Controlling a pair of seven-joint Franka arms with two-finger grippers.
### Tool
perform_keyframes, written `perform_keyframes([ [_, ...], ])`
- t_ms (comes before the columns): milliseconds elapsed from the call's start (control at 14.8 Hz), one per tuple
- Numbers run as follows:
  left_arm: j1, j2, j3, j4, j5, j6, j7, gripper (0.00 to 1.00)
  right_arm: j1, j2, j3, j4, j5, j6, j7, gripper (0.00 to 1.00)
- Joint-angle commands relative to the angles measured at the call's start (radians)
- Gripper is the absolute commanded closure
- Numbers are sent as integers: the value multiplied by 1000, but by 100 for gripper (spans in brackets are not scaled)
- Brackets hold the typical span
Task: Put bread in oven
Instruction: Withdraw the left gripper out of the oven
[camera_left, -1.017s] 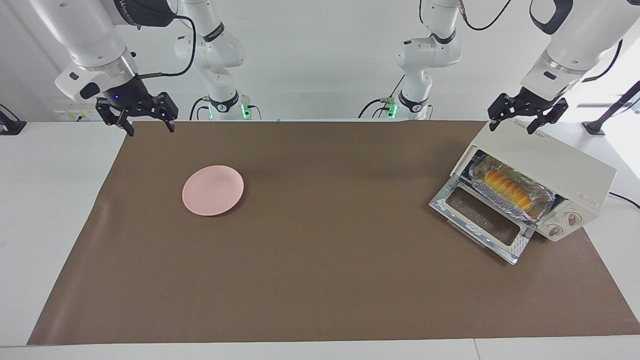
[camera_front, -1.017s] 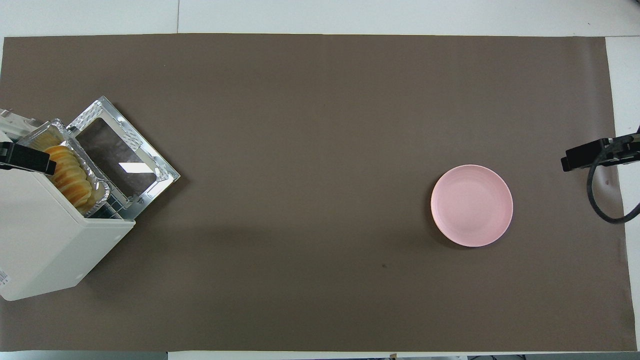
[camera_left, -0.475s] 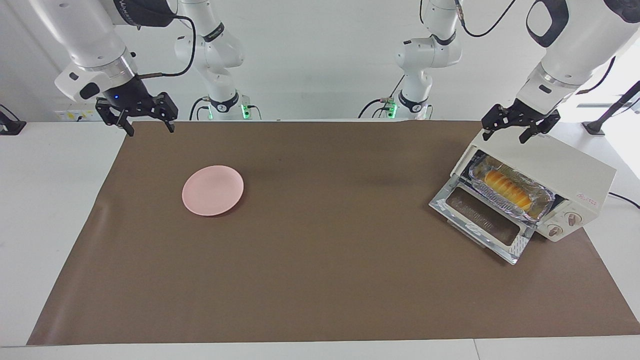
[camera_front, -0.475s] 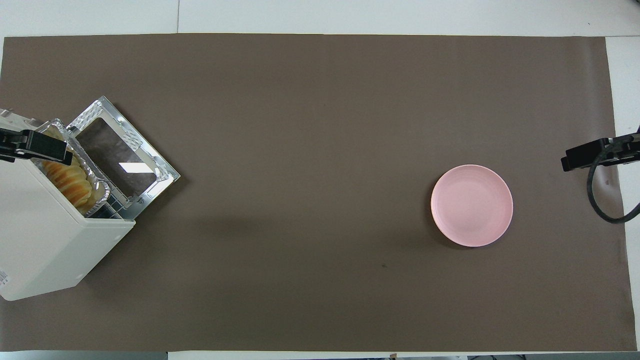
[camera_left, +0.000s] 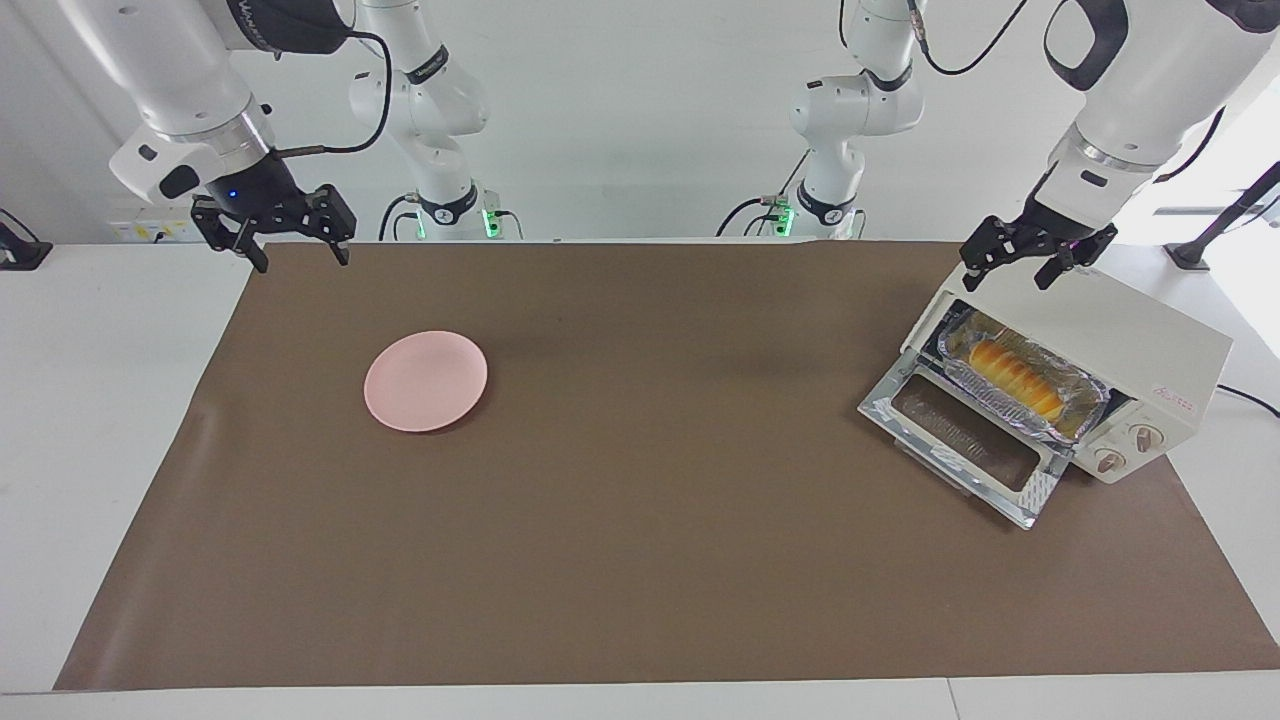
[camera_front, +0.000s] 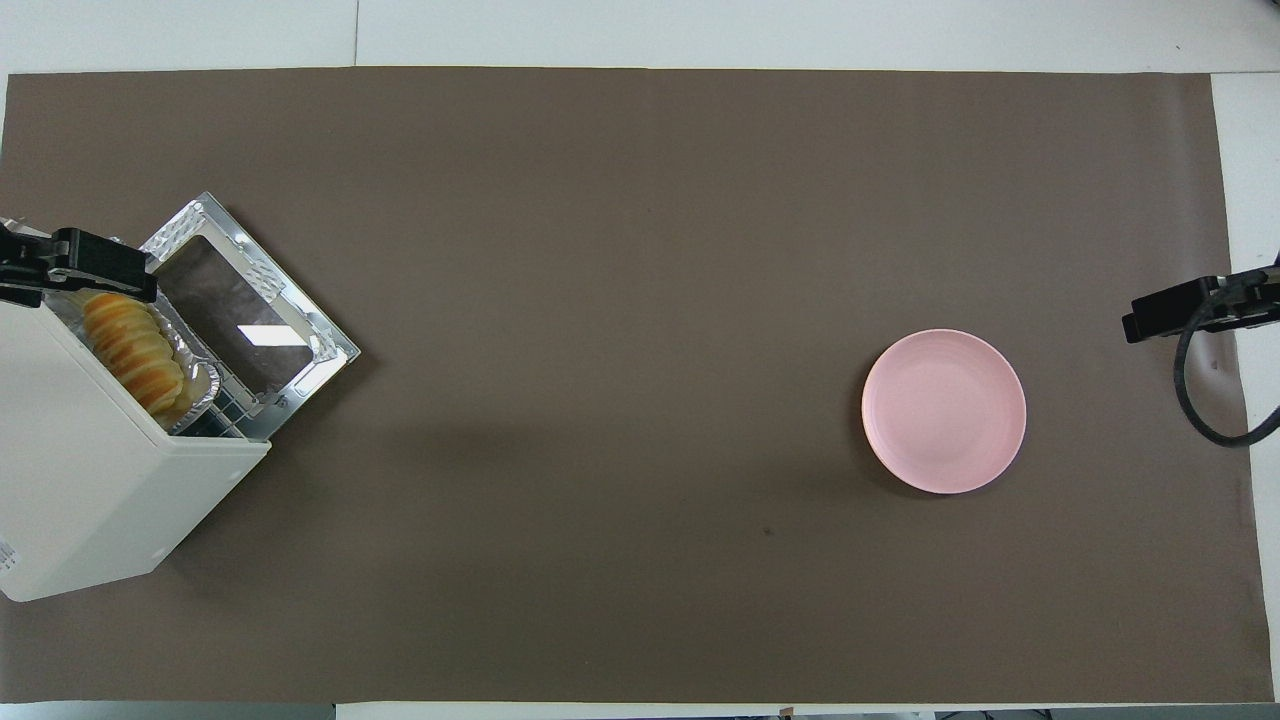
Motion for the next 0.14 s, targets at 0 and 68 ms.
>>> perform_keyframes([
  [0,-6,12,6,22,-4,-2,-14,0,-14,-30,11,-32,-12,3,-15,0],
  [68,-6,14,6,22,-9,-2,-14,0,-14,-30,11,-32,-12,3,-15,0],
])
